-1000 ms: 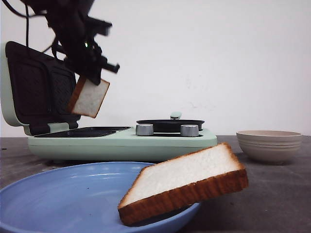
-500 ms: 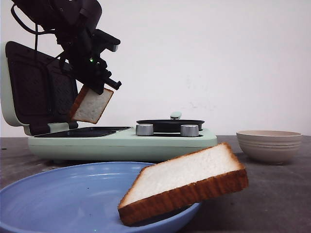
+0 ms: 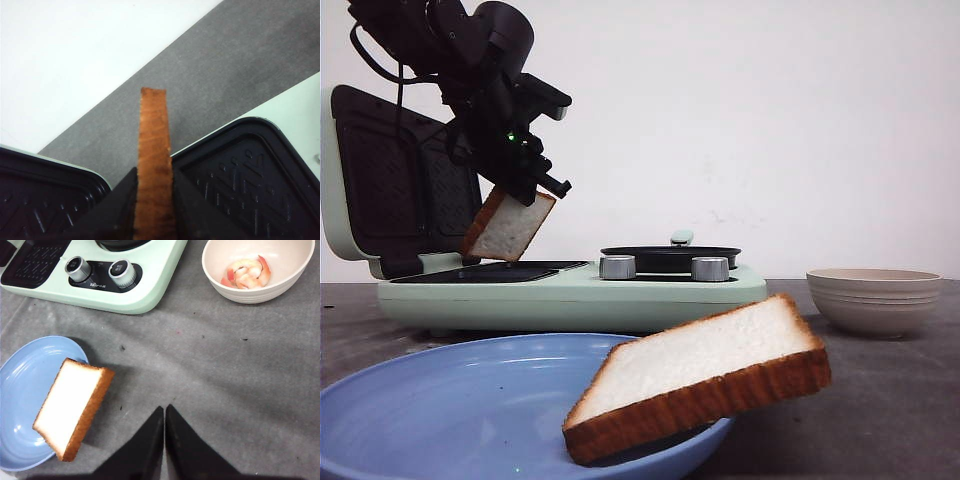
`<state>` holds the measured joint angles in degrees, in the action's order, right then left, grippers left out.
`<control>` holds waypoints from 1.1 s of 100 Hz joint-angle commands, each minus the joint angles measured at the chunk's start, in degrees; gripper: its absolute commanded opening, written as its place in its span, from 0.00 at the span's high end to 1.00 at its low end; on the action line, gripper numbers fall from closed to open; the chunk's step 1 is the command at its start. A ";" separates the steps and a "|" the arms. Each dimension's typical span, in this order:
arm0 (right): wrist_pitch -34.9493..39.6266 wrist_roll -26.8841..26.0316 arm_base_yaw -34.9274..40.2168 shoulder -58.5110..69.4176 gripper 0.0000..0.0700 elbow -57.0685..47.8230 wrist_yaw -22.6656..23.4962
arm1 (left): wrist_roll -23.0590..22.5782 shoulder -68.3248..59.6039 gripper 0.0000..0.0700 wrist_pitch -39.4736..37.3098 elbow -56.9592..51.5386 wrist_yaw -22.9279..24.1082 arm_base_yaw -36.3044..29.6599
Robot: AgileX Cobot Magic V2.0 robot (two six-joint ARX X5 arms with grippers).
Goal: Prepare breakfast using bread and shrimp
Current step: 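Carry the bread to the sandwich press plate and release it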
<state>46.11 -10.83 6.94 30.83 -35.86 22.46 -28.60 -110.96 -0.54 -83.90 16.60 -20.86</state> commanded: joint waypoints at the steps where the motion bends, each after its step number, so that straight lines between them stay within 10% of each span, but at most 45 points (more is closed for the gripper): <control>1: -0.15 0.61 0.07 0.13 0.99 -0.85 0.07 | -0.46 -1.49 1.00 -0.72 -1.31 -0.04 -0.22; 35: -0.17 0.76 0.11 0.13 0.99 -0.85 0.07 | 0.13 -1.49 0.99 -0.33 -1.31 -4.63 -0.22; 99: -0.15 0.76 0.11 0.13 0.99 -0.85 0.07 | 1.60 -1.49 0.52 1.79 -1.31 -8.26 -0.11; 110: -0.13 0.76 0.11 0.13 0.99 -0.85 0.07 | 4.35 -1.49 0.29 0.94 -1.31 -9.16 -0.11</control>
<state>46.11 -10.70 6.96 30.83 -35.86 22.46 -26.57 -110.98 1.39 -83.90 8.12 -20.80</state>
